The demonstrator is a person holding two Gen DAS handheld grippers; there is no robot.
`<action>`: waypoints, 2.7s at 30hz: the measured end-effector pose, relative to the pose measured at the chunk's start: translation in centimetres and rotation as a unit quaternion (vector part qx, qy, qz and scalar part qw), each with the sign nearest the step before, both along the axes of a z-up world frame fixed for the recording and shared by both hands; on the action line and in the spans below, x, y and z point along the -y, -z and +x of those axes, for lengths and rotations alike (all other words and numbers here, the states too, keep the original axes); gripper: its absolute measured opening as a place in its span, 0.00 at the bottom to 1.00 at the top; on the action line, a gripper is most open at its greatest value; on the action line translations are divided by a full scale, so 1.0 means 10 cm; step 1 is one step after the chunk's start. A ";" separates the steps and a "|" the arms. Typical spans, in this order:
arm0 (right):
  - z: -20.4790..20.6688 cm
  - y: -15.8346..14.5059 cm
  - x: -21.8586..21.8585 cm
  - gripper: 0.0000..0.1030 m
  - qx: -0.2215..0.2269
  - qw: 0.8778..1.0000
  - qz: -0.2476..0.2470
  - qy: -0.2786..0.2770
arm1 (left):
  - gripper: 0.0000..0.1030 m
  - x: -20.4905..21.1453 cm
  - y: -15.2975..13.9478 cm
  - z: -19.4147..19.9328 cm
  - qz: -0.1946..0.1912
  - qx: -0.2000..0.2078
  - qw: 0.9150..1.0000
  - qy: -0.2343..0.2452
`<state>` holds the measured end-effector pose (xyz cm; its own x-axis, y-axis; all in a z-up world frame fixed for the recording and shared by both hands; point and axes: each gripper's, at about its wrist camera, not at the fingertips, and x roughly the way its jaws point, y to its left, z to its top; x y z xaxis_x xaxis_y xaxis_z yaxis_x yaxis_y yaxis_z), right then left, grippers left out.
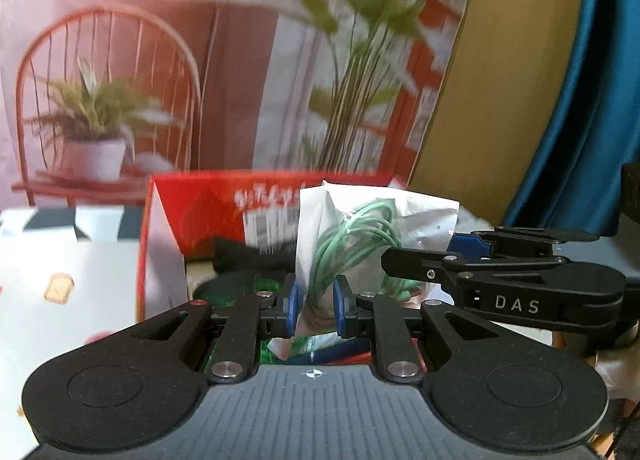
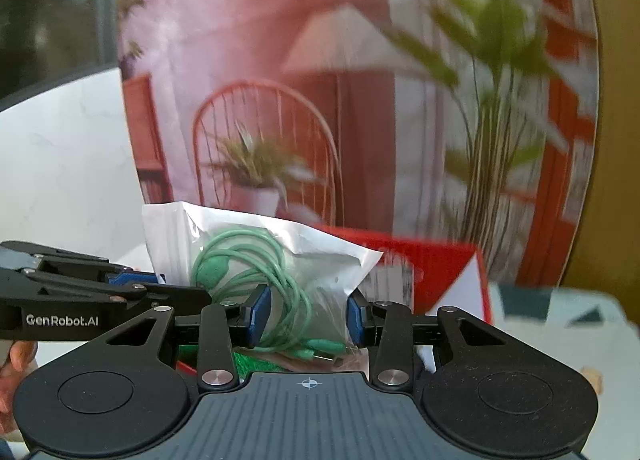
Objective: Organize soft objects
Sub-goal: 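Carry the white packet over the red box with the right tool, then lower the packet into the red box and open the right tool, then move both tools back to the grey knit cloth beside the box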
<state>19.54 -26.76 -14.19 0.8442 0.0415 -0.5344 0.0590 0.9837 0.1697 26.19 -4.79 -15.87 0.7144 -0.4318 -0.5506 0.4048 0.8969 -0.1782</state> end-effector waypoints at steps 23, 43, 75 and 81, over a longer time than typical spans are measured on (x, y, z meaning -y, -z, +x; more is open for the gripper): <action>0.48 0.68 0.30 0.35 -0.162 0.980 0.111 0.041 | 0.33 -0.05 0.18 0.26 -0.008 -0.040 0.999 -0.034; 0.25 0.34 0.08 0.90 -0.094 0.993 0.039 0.056 | 0.73 -0.23 -0.10 -0.09 0.021 0.013 0.998 -0.063; -1.34 0.91 -0.11 1.00 -0.015 0.986 0.049 0.160 | 1.00 -0.56 0.84 -1.07 0.054 -0.028 0.991 -0.119; -1.44 1.24 -0.12 1.00 -0.052 0.981 0.053 0.178 | 1.00 -0.61 0.96 -1.08 0.057 -0.033 0.989 -0.130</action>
<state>5.14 -25.59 -26.60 0.7560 -0.1861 -0.6276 0.4188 0.8743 0.2452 15.38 1.27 -25.50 0.7536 -0.1706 -0.6347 0.1493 0.9849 -0.0875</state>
